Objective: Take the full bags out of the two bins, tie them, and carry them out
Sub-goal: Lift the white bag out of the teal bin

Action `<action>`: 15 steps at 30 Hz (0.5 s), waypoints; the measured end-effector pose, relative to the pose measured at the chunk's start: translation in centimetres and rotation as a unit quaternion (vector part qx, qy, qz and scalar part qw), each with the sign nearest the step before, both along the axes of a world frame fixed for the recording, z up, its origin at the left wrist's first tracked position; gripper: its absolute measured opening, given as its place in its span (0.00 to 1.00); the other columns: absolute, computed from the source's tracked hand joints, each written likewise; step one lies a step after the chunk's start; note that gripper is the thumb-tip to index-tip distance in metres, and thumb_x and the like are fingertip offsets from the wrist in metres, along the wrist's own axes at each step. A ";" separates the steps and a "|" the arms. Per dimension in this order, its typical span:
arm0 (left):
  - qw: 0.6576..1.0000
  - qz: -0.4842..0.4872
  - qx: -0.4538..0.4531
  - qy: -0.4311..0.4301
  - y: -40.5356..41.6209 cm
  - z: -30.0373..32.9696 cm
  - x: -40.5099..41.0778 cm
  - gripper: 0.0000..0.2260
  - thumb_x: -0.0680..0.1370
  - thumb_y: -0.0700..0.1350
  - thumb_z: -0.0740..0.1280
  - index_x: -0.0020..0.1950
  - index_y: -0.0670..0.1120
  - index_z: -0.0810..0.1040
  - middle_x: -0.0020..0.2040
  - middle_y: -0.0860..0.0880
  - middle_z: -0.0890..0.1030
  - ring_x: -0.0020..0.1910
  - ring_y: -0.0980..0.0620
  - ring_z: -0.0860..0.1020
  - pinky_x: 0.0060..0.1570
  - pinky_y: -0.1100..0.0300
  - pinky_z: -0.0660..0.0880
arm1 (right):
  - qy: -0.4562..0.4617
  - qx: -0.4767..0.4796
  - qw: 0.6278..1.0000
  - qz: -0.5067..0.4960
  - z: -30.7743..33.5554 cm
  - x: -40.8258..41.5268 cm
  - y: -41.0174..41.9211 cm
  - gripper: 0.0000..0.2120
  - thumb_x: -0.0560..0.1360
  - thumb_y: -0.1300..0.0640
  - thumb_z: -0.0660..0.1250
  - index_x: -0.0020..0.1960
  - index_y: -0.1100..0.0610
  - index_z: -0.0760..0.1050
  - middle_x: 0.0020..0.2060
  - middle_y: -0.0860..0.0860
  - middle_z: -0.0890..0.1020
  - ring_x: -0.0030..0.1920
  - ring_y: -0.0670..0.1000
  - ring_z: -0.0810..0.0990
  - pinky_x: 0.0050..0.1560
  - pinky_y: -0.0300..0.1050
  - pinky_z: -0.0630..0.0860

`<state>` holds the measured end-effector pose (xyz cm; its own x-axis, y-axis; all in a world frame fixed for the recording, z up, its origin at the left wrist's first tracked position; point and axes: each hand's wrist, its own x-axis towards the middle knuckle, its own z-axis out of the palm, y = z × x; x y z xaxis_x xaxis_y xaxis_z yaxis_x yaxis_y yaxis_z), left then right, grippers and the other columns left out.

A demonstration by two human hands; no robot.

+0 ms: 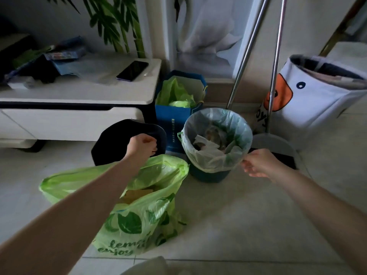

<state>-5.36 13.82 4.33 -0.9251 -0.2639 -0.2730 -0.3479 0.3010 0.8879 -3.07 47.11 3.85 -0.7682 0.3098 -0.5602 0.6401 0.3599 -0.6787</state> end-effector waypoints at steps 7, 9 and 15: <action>0.998 -0.051 0.007 -0.046 6.6 -3.3 -5.1 0.09 0.69 0.39 0.65 0.28 0.47 0.78 0.30 0.44 0.76 0.33 0.45 0.75 0.37 0.51 0.74 | -0.018 -0.138 0.980 -0.140 -3.7 -1.8 2.3 0.19 0.78 0.52 0.63 0.64 0.63 0.69 0.46 0.60 0.76 0.46 0.60 0.78 0.46 0.55 0.77; 0.995 -0.053 0.019 -0.078 7.6 -4.0 -6.1 0.06 0.70 0.38 0.67 0.33 0.43 0.76 0.29 0.45 0.73 0.30 0.48 0.71 0.36 0.54 0.70 | -0.022 -0.197 0.963 -0.182 -4.3 -2.4 2.2 0.21 0.78 0.50 0.62 0.66 0.60 0.67 0.55 0.61 0.74 0.52 0.61 0.76 0.48 0.56 0.75; 0.974 0.014 0.152 -0.165 9.4 -6.0 -7.6 0.16 0.71 0.47 0.67 0.53 0.38 0.76 0.49 0.37 0.81 0.49 0.38 0.81 0.52 0.41 0.79 | 0.006 -0.367 0.892 -0.265 -5.2 -2.9 1.1 0.12 0.80 0.57 0.56 0.58 0.59 0.75 0.48 0.61 0.81 0.47 0.60 0.80 0.36 0.54 0.81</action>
